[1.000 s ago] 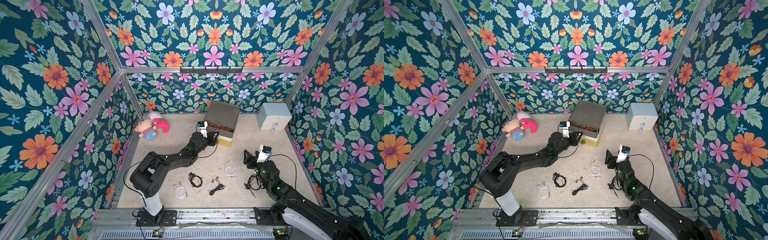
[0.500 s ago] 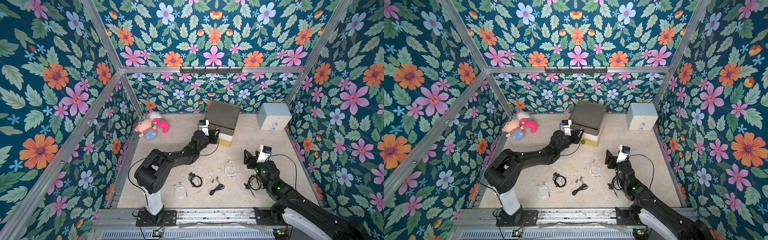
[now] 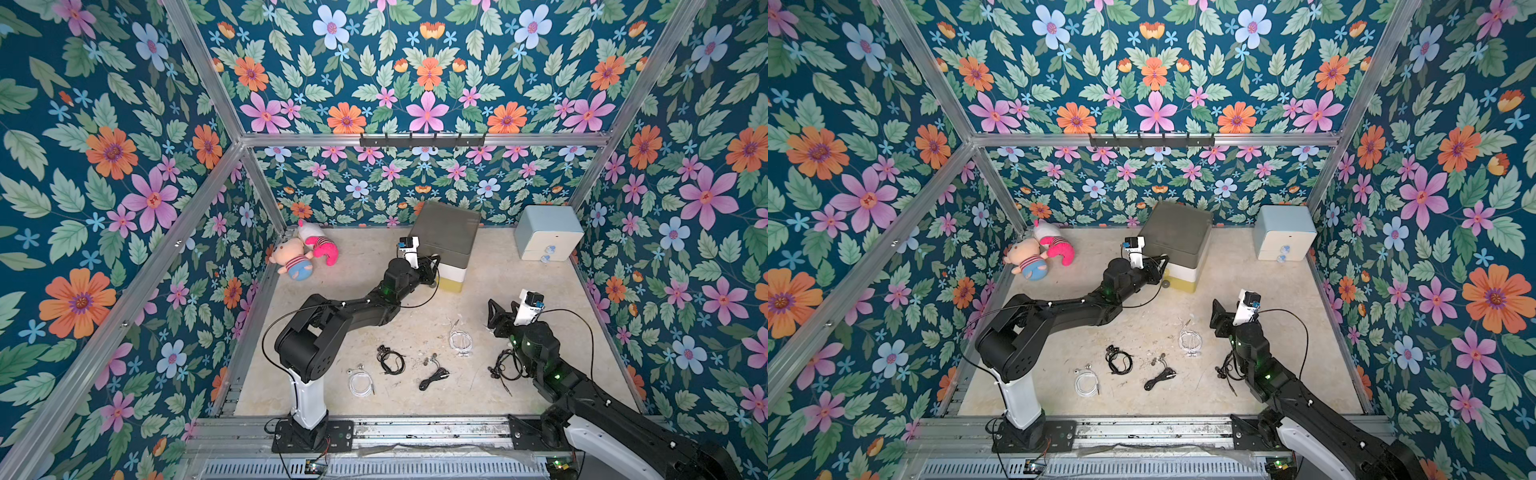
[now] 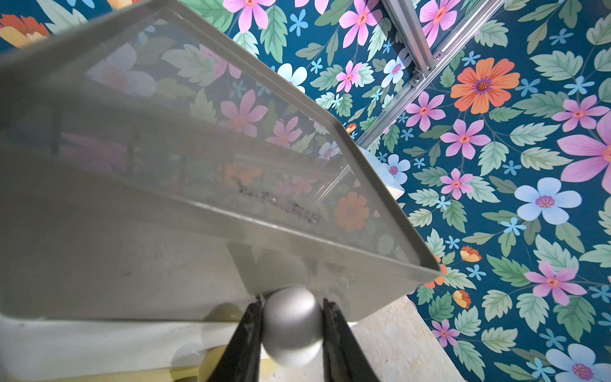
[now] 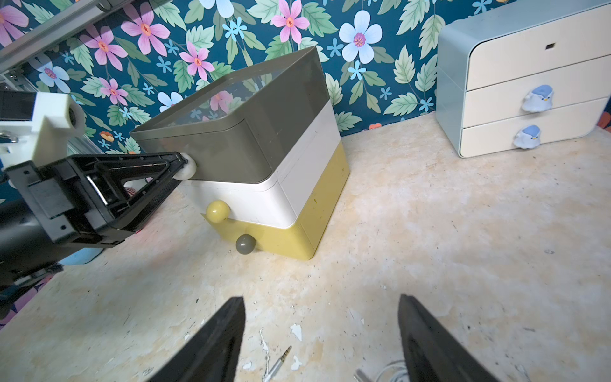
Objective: Place the wired earphones into the drawer by color
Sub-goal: Close the drawer of the storage box, then open the drawer in the storage box.
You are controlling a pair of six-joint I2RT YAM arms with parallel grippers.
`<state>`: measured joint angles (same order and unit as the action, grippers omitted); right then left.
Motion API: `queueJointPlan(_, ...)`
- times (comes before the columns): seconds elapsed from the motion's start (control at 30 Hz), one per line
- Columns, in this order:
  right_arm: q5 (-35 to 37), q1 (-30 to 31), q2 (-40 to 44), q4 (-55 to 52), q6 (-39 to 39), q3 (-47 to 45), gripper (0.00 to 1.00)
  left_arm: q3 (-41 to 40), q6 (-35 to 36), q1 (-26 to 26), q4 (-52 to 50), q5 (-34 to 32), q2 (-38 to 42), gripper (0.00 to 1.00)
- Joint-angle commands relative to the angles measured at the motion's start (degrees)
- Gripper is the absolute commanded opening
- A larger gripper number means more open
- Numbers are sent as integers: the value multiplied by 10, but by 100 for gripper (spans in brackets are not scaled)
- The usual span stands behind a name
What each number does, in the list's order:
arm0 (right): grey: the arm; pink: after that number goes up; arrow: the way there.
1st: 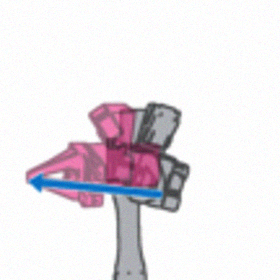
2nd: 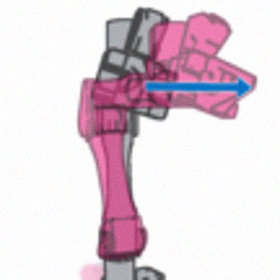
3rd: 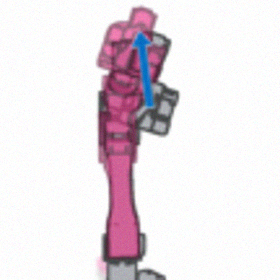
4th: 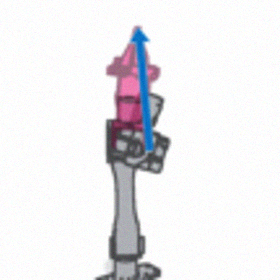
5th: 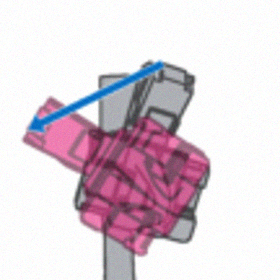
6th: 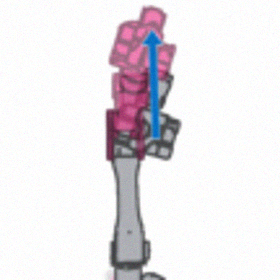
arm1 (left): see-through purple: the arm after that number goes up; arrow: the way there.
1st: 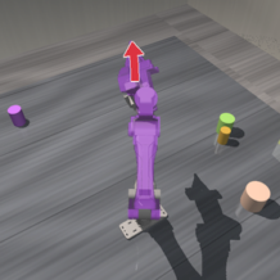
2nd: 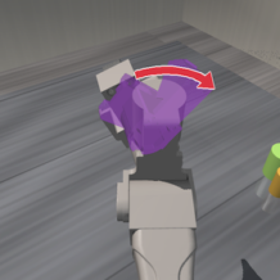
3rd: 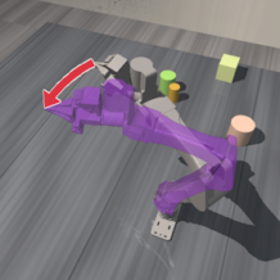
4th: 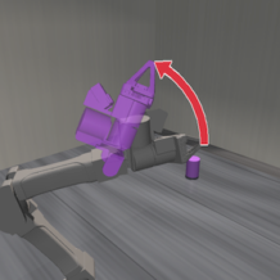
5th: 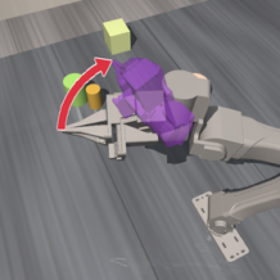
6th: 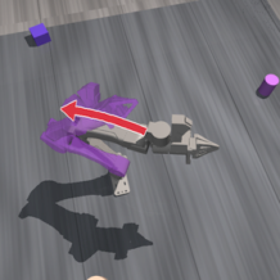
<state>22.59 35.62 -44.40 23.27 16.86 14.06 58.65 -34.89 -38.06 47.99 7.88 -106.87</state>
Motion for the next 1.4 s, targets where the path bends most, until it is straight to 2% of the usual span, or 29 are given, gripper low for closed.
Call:
queueJointPlan(0.0, 3, 1, 0, -4, -2, -2, 78, 4, 7, 3, 40, -9, 0, 37)
queueJointPlan(0.33, 3, 1, -3, -4, -2, -1, 78, -52, -7, 3, 54, -9, 43, 55)
queueJointPlan(0.43, 3, 1, -3, -3, -2, -2, 78, -78, -19, 3, 63, -9, 53, 57)
queueJointPlan(0.7, 0, 1, -4, -2, 0, -2, 78, -119, -71, 3, 99, -6, 37, 59)
queueJointPlan(1.1, 1, 1, 5, -4, 0, -3, 78, -88, -158, 8, 126, 4, -34, 58)
queueJointPlan(1.37, 0, 1, 10, -6, -1, -3, 78, -66, -179, 10, 128, 17, -65, 57)
